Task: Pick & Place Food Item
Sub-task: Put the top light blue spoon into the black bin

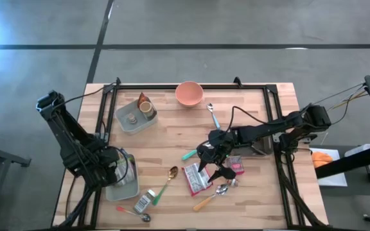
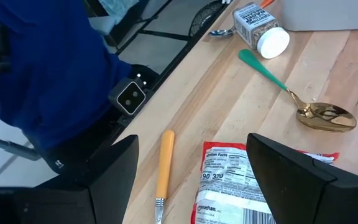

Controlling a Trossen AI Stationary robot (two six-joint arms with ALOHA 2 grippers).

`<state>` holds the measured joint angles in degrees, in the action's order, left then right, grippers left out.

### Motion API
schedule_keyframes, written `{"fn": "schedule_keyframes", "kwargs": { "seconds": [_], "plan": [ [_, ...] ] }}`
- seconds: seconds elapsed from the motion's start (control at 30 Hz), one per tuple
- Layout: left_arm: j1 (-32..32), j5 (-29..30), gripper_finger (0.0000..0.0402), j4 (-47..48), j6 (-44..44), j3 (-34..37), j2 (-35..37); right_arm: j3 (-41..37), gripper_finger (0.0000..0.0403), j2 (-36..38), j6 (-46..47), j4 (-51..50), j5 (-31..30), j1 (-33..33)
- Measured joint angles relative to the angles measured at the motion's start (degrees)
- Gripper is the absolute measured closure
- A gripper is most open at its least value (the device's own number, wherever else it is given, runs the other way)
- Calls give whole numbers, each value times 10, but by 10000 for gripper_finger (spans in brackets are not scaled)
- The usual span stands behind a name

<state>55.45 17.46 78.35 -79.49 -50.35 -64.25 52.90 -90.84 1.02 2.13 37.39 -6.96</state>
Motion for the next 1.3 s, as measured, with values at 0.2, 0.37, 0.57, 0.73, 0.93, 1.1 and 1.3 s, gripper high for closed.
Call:
{"fn": "schedule_keyframes", "kwargs": {
  "seconds": [0.2,0.37,0.57,0.73,0.93,1.1,1.3],
  "plan": [
    [-10,20,189,1,16,-8,0,0,108,0,0,0,-1,0],
    [-16,49,189,19,17,-33,0,0,108,0,3,2,-4,0],
    [-26,74,189,33,7,-56,0,0,108,0,31,2,-58,0],
    [-60,149,189,1,-48,-60,0,0,108,0,64,-7,-107,0],
    [-152,182,189,-101,17,-46,0,10,108,16,83,-107,-223,0],
    [-253,186,189,-168,128,-27,0,46,108,21,38,-201,-316,1],
    [-358,232,189,-206,154,-10,0,85,108,17,-69,-242,-316,1]
  ]
}}
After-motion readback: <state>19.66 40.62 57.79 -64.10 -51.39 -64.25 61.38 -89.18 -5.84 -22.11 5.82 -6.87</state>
